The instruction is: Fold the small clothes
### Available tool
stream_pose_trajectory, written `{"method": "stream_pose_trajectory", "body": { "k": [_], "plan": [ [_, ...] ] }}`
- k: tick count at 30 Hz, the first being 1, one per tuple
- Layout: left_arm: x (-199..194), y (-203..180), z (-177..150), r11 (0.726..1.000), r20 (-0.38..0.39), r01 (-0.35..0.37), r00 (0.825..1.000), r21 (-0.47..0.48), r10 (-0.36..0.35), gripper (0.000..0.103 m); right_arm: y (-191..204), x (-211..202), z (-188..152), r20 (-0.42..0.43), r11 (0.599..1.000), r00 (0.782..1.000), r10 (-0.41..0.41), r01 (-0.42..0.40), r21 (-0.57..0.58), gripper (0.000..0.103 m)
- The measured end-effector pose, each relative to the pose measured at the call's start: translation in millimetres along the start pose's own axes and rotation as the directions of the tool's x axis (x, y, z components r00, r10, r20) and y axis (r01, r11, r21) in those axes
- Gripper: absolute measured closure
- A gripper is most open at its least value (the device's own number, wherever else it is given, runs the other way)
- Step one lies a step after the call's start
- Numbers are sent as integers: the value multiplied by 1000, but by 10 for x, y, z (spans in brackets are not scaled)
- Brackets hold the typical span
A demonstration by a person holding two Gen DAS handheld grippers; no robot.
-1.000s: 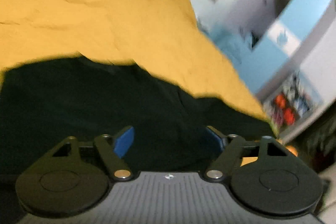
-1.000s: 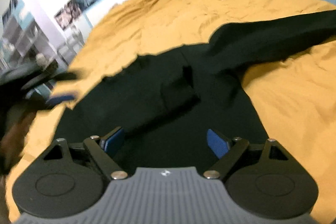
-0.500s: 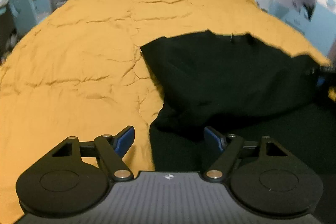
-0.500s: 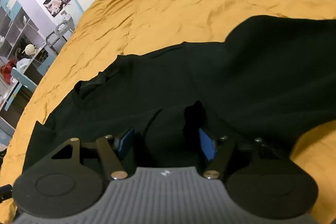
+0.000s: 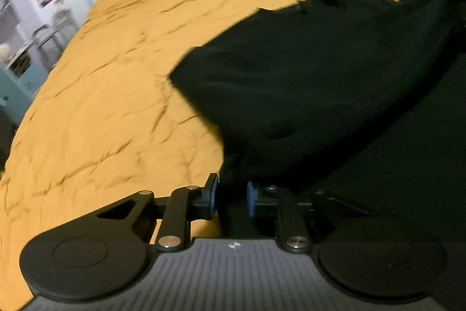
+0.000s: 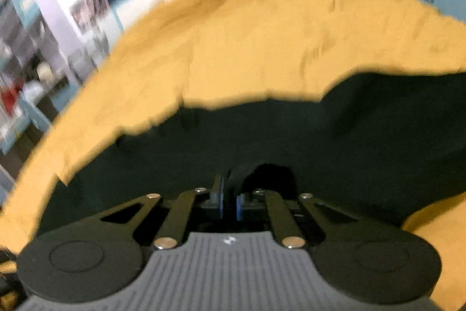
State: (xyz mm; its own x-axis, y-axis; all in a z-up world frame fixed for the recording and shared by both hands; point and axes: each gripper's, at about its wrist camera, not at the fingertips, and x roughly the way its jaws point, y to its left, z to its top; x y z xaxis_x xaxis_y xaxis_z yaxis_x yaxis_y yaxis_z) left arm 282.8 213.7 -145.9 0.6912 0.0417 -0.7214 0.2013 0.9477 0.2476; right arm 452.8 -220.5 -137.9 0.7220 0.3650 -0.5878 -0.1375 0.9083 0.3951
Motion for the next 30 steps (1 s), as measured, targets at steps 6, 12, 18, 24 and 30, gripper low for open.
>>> {"method": "stream_pose_trajectory", "body": {
  "k": [6,12,18,24,30],
  "plan": [
    [39,101,-108,975,-5,-15,1000,-221,15,92,-335,44,-30,-47,995,994,-95,97,33,103],
    [-10,132,-135,967,-21,9,1000,-256,-14,93,-465,136,-305,-61,985,987,-152,156,70,96],
    [-495,196,-14,938,67,46,997,-342,-25,88,-169,-228,-250,79,972,971,-224,228,-51,59],
    [-409,69,310,884,149,216,974,-414,-168,51,141,-345,-332,43,987,999,-12,18,-157,59],
    [137,-41,245,843,-53,162,974,-513,-219,34,118,-154,-666,-115,970,988,-103,74,-231,74]
  ]
}}
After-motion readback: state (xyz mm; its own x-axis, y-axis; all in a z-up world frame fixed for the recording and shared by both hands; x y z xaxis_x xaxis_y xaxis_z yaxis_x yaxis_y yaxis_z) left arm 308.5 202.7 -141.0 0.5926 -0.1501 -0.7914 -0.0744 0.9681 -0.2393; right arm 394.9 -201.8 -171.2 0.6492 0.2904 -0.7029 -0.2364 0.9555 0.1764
